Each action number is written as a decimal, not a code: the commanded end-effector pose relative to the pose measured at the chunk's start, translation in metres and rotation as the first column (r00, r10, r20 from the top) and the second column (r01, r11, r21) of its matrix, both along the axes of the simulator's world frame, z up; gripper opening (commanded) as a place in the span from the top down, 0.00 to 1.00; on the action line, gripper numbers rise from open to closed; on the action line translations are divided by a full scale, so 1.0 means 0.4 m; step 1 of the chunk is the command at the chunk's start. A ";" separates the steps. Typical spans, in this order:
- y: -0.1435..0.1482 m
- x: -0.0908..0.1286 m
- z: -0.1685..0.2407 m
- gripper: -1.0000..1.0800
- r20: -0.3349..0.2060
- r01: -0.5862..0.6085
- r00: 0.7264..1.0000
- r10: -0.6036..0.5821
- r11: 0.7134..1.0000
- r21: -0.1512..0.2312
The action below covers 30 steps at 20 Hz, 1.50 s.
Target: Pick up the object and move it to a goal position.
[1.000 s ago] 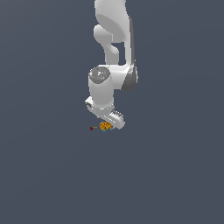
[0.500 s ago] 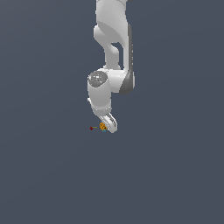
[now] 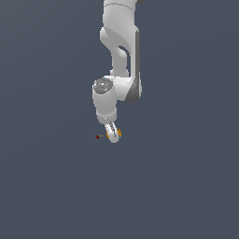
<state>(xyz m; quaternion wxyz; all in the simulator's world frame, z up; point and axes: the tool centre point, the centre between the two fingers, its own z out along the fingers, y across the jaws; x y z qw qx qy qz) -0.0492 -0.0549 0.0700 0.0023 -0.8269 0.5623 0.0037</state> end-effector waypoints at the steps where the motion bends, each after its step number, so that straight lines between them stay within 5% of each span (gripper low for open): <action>1: -0.005 -0.004 -0.006 0.04 0.002 0.039 0.999 -0.039 0.999 -0.004; 27: -0.011 -0.010 -0.138 0.04 0.003 0.080 0.997 -0.080 0.997 -0.007; 28: -0.011 -0.010 -0.138 1.00 0.003 0.080 0.997 -0.080 0.997 -0.007; 30: -0.011 -0.010 -0.138 1.00 0.003 0.080 0.997 -0.080 0.997 -0.007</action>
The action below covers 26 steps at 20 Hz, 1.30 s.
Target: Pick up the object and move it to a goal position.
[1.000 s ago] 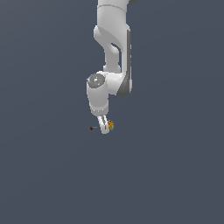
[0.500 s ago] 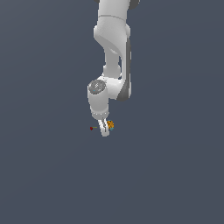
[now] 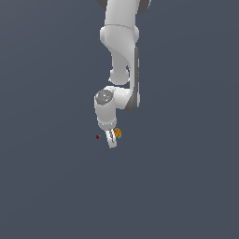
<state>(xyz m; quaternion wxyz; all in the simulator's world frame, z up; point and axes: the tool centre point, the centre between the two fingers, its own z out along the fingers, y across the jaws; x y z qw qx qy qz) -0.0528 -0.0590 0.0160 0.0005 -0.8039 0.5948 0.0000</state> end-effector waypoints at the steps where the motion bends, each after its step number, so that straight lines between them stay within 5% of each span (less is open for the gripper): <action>1: -0.001 -0.001 -0.003 1.00 -0.001 0.000 1.000 0.000 1.000 0.000; 15: -0.019 -0.011 0.027 1.00 0.001 0.000 1.000 0.000 1.000 0.001; 26: -0.131 -0.075 0.185 1.00 0.000 0.002 1.000 -0.002 1.000 0.004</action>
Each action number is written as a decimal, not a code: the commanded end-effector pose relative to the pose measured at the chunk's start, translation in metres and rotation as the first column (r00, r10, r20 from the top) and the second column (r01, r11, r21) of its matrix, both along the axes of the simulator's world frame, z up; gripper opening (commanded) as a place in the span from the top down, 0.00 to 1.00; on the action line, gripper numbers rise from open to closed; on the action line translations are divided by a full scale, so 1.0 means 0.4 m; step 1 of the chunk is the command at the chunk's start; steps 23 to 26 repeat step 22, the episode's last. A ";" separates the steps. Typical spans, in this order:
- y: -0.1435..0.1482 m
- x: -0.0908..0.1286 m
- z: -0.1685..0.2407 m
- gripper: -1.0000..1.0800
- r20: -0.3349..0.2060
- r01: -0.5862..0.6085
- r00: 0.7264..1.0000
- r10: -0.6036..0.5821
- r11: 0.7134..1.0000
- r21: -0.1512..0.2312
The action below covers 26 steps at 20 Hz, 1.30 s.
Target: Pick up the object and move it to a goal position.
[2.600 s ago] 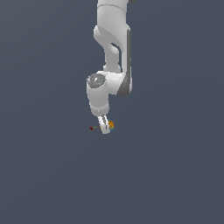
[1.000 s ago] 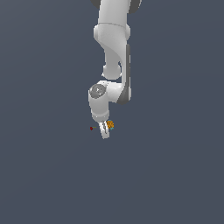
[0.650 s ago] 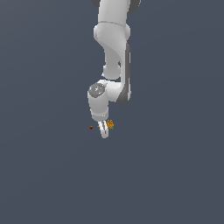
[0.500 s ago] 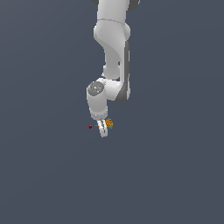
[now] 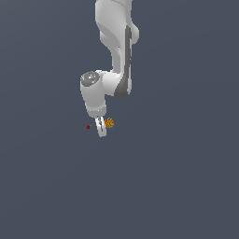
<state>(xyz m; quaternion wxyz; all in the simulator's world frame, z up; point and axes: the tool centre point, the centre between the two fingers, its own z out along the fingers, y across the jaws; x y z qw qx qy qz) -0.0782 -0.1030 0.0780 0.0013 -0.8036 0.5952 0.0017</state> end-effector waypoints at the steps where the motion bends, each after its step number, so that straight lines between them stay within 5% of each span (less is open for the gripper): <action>1: -0.036 -0.020 0.052 1.00 0.001 0.001 1.000 -0.001 1.000 0.001; 14: -0.201 -0.100 0.281 1.00 0.000 0.001 1.000 -0.001 1.000 -0.003; 26: -0.231 -0.110 0.326 1.00 0.001 0.000 1.000 0.000 1.000 -0.004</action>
